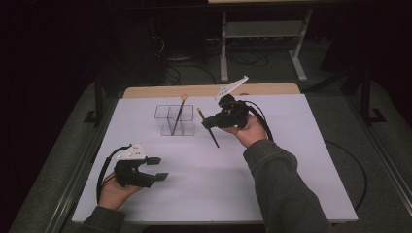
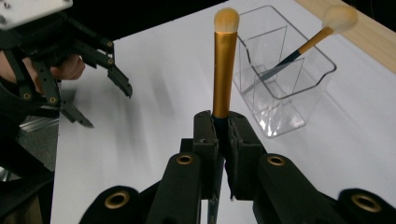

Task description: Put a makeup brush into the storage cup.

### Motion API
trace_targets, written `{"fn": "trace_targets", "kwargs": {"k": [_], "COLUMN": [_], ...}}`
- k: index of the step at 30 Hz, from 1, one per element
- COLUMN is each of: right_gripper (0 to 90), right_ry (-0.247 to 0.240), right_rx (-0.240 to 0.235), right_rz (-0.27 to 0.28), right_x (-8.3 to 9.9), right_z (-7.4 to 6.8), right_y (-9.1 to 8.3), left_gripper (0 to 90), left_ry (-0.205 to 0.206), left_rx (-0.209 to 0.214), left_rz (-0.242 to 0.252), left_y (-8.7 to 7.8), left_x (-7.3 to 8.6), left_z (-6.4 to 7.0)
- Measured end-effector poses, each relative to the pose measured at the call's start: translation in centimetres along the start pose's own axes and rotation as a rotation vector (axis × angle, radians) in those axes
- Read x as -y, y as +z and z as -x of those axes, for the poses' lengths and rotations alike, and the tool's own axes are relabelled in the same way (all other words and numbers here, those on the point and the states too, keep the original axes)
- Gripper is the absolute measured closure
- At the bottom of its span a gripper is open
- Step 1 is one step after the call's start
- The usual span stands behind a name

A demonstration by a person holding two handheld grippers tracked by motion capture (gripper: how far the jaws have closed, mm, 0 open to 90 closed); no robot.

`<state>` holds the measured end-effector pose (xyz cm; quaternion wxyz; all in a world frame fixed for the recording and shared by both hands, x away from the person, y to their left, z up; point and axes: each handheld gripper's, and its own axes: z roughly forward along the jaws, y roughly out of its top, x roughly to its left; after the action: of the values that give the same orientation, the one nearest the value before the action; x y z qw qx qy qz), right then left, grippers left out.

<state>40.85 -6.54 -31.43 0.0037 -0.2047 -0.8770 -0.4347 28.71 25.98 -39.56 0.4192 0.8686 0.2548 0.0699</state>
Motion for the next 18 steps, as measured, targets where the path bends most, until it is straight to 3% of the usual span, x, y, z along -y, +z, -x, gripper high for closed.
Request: {"fn": "trace_targets", "kwargs": {"k": [8, 18], "right_gripper": [82.7, 82.7], "right_ry": [-0.021, 0.013], "right_rx": [0.013, 0.022], "right_rz": [0.006, 0.010], "right_x": [-1.6, -2.6], "right_z": [0.5, 1.2], "right_y": [0.4, 1.1], "left_gripper": [35.9, 34.2], "left_ry": [0.001, -0.002], "left_rx": [0.003, 0.003], "left_rz": [0.004, 0.005], "left_y": [0.1, 0.0], "left_x": [0.0, 0.1], "left_z": [0.0, 0.0]}}
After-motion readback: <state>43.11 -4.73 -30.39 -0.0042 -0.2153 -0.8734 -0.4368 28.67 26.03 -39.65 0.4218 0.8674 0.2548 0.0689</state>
